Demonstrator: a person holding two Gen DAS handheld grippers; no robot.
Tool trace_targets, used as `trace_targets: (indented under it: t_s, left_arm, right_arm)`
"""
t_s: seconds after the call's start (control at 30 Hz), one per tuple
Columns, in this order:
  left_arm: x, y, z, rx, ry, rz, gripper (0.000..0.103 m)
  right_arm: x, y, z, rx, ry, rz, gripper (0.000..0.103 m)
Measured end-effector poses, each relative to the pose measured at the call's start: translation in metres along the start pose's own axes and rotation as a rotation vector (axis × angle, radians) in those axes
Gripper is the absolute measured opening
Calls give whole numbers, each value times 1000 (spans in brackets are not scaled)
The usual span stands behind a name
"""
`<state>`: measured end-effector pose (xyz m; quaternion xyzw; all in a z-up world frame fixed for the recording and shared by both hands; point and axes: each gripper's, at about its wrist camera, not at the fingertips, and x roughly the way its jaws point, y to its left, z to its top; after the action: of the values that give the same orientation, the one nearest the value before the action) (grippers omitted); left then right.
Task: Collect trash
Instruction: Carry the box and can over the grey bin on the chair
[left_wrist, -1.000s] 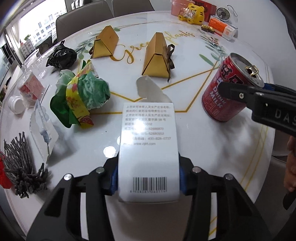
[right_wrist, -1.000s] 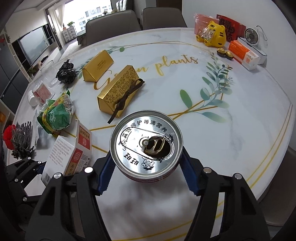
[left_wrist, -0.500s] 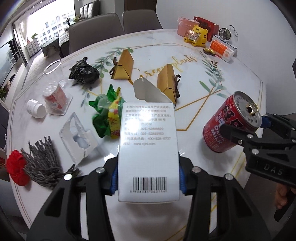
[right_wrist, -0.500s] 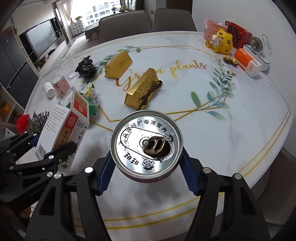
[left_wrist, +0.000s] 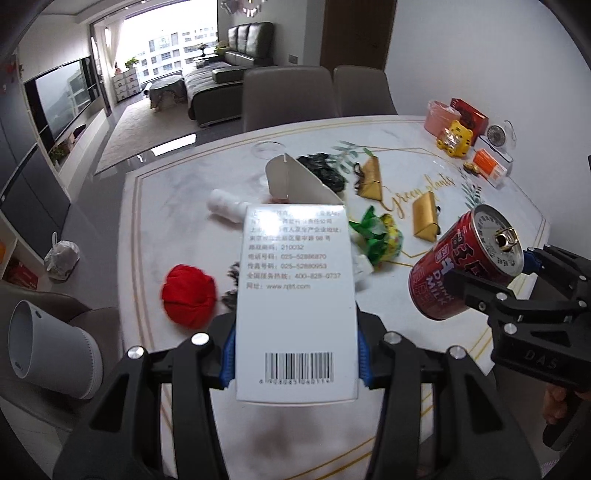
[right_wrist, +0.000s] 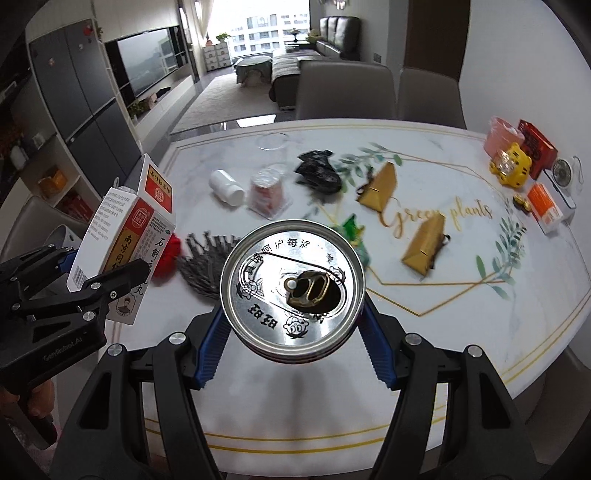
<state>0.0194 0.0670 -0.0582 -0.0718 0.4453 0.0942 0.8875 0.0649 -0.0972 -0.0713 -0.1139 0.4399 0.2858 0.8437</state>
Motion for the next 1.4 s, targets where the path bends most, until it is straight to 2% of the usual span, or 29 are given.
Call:
trace_targets:
  t_s: [0.23,0.43,0.5,0.63,0.8,0.97,1.13,1.23,1.4]
  left_arm:
    - [-51,106,-29,-130,-51,126,48]
    - [-88,176,-63,-325,-58,261,48]
    - [-98,194,-73,-383,-58,323,48]
    - [-120,235,-97,-495,-45,382,48]
    - [-145,289,-121,-574,-53,436,48]
    - [-156,362,-135,-585,-65,450,48]
    - [-160,452,-137,-528,-49,431,48]
    - [-161,495,-144,-494,-37,451,48]
    - [-138,551,-148,-508,-9,440,48]
  right_arm:
    - [6,119,22,-114,-26,133,64]
    - [16,212,35,-289,0,301,64]
    - [20,238,39,-354,7,357,64]
    - [26,280,44,-448,22,445,64]
    - [34,338,46,-511,38,488,64]
    - [39,414,50,-511,31,493,63]
    - [57,504,58,-447,48,491,63]
    - [72,549,63,-441,45,489,63]
    - [105,607,75,-475,72,495,64]
